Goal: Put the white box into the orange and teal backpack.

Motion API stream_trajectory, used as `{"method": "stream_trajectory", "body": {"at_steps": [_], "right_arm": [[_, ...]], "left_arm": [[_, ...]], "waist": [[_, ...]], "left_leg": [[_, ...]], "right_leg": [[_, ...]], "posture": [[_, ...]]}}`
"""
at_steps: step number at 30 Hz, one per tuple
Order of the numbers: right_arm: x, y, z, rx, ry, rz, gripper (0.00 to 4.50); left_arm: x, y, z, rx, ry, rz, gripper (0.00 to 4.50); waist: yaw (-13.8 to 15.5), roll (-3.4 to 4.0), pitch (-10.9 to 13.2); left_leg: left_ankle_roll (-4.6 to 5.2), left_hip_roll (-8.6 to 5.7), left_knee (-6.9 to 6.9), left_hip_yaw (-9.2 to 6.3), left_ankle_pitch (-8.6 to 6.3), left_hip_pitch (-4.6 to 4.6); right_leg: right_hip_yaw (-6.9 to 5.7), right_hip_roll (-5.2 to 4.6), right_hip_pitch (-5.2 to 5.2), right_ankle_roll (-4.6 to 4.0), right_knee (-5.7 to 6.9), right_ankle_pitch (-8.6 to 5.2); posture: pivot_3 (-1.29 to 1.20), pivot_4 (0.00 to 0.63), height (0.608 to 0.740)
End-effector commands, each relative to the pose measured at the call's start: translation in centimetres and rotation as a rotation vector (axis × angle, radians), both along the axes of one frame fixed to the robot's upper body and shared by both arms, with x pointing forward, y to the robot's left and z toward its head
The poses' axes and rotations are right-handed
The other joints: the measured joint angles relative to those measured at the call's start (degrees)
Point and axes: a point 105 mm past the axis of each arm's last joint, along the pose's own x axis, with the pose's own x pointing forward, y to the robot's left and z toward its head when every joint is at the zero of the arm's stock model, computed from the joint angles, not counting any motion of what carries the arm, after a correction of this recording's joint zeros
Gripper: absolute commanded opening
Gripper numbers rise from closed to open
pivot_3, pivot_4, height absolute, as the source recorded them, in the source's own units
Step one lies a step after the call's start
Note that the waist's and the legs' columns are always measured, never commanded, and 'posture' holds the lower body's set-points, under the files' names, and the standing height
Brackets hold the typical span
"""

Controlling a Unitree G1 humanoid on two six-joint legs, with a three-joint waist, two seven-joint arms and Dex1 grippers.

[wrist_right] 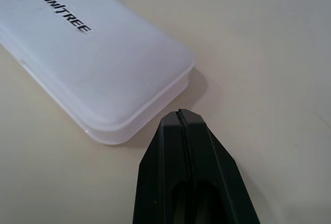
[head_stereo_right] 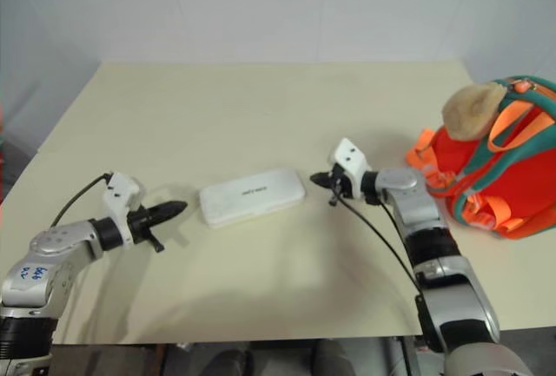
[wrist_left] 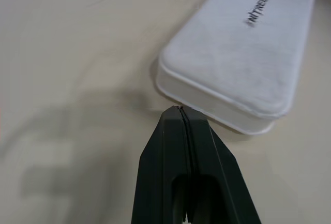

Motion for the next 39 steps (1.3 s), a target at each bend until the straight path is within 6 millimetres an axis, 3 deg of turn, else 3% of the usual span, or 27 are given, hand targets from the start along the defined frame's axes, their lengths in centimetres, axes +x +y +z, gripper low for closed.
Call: {"method": "stream_trajectory", "body": {"at_steps": [1,7,13,23,30,34,39], "right_arm": [[0.5,0.7,0.6,0.013,-0.029,0.009,0.12],[-0.4,2.4,0.0,0.036,0.000,0.065,0.12],[-2.0,3.3,0.2,0.070,0.036,0.112,0.12],[-4.5,2.5,0.4,0.057,0.088,0.119,0.12],[-3.1,-0.1,4.1,0.103,0.034,0.027,0.12],[-1.5,-1.1,3.9,0.077,0.015,-0.028,0.12],[0.4,-0.4,2.3,0.062,0.028,-0.057,0.12]], "left_arm": [[0.2,-1.2,0.5,0.000,-0.020,-0.028,0.00],[0.5,-2.7,-0.9,0.011,0.042,-0.049,0.00],[0.5,-3.0,-1.0,0.008,0.052,-0.055,0.00],[0.6,-4.2,-1.3,-0.002,0.059,-0.105,0.00],[0.4,-3.9,-1.7,0.008,0.070,-0.097,0.00],[0.6,-4.0,-1.7,0.006,0.070,-0.097,0.00],[0.7,-4.4,-1.7,0.003,0.068,-0.108,0.00]], "waist": [[-0.1,0.00,0.0],[-0.2,0.00,0.0],[-0.2,0.00,0.0],[0.1,0.00,0.0],[0.0,0.00,0.0],[0.0,-0.02,0.0],[-0.1,-0.02,0.0]], "left_leg": [[-0.02,0.00,-0.01,0.00,0.01,0.00],[-0.32,0.01,-0.02,0.02,0.18,0.00],[-0.32,0.02,-0.03,0.00,0.18,0.02],[-0.30,-0.02,-0.01,-0.06,0.17,0.00],[-0.22,-0.02,-0.01,-0.05,0.13,0.01],[-0.22,-0.01,-0.03,-0.04,0.12,0.04],[-0.23,-0.02,-0.03,0.01,0.13,0.01]], "right_leg": [[0.00,0.00,0.00,0.00,0.00,0.00],[-0.01,0.00,-0.02,0.00,0.00,0.00],[-0.02,0.00,-0.02,0.00,0.04,0.00],[-0.06,-0.03,0.00,0.00,0.05,0.00],[-0.05,-0.02,-0.01,0.00,0.06,0.00],[-0.06,-0.01,0.00,0.00,0.04,0.00],[-0.03,-0.02,-0.01,0.00,0.01,0.00]], "posture": [[0.00,0.150,0.740],[0.00,0.150,0.740],[0.00,0.150,0.740],[0.00,0.150,0.740],[0.00,0.150,0.740],[0.00,0.150,0.740],[0.00,0.150,0.740]]}}
